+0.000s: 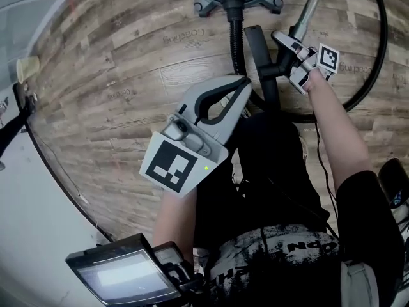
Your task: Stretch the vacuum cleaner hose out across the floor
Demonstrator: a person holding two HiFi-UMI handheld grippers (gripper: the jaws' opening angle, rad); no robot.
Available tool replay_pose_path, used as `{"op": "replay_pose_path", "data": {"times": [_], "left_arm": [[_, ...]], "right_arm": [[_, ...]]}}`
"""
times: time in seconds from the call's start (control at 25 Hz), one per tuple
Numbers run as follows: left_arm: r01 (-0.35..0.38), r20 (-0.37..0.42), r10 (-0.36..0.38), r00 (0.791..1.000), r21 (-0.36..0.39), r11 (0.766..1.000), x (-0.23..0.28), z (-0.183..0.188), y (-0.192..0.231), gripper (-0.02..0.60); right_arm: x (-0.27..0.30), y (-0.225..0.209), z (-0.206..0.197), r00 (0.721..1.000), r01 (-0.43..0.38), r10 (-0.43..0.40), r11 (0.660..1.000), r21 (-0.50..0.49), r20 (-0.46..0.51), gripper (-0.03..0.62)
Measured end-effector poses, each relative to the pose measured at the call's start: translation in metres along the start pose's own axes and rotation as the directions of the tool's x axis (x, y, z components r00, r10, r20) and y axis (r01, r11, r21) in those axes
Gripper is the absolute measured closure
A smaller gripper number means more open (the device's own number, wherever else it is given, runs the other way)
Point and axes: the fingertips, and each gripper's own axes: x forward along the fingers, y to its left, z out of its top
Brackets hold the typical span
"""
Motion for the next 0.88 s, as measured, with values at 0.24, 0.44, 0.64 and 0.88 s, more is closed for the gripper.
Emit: {"op": "replay_pose_path", "data": {"times": [0.24, 0.44, 0.64, 0.88], "left_arm": [[0.09, -0.025, -0.091, 0.996, -0.03, 0.995, -0.023, 0.068, -0.01, 0.58], [0.139, -0.024, -0.141, 0.99, -0.083, 0.987, -0.054, 0.134, -0.007, 0.58], [0.239, -0.092, -0.254, 0.963, -0.155, 0.959, -0.07, 0.172, -0.008, 0.581], [0.401, -0.084, -0.424, 0.902, -0.199, 0.894, -0.055, 0.224, -0.043, 0.58]], "right_arm": [[0.003, 0.093, -0.045, 0.999, 0.047, -0.045, 0.993, 0.106, -0.015, 0.51], [-0.002, 0.165, -0.076, 0.984, 0.177, -0.175, 0.979, 0.106, -0.026, 0.502], [-0.034, 0.24, -0.093, 0.942, 0.328, -0.329, 0.944, -0.02, -0.061, 0.513], [-0.084, 0.355, -0.111, 0.902, 0.406, -0.421, 0.903, -0.14, -0.098, 0.514]]}}
